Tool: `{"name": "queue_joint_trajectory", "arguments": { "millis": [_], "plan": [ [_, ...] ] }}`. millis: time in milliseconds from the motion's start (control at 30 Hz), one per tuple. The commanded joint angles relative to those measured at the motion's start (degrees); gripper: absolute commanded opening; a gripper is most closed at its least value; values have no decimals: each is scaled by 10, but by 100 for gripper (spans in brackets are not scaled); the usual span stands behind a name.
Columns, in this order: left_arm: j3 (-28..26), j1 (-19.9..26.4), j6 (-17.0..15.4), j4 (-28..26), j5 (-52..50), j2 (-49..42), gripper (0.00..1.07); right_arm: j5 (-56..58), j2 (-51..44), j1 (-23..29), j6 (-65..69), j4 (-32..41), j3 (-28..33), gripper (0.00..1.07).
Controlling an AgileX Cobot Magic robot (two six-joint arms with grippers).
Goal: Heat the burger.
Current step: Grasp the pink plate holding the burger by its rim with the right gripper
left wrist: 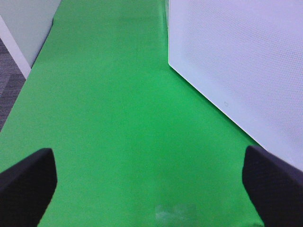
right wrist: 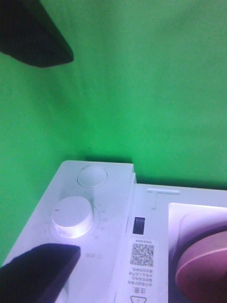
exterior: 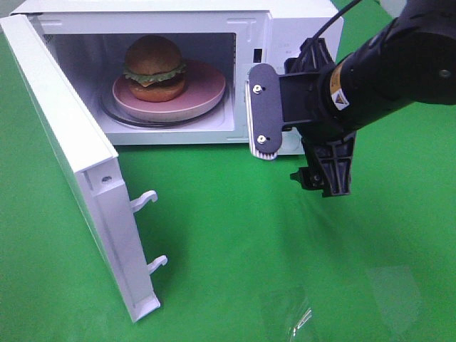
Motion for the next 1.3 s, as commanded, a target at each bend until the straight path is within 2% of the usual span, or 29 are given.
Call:
{"name": "queue_joint_trajectory", "arguments": {
  "millis": [33,267,333,700,1100,1300],
  "plan": [
    [1,1,-2,-4,-8,-10,100,-6,45,8,11,-13,-42,96],
    [1,1,-2,-4,-8,-10,100,-10,101,28,11,-22,-97,94],
    [1,1,-2,-4,-8,-10,100,-27,133,33,11,-22,-133,93],
    [1,1,-2,-4,-8,-10,100,-40,203,33,11,-30,-207,90],
    [1,1,-2,-4,-8,-10,100,-43,308,32,11,-32,-335,86],
    [1,1,-3,-4,-8,-10,100,-43,340,32,11,-11,-364,84]
  ]
}}
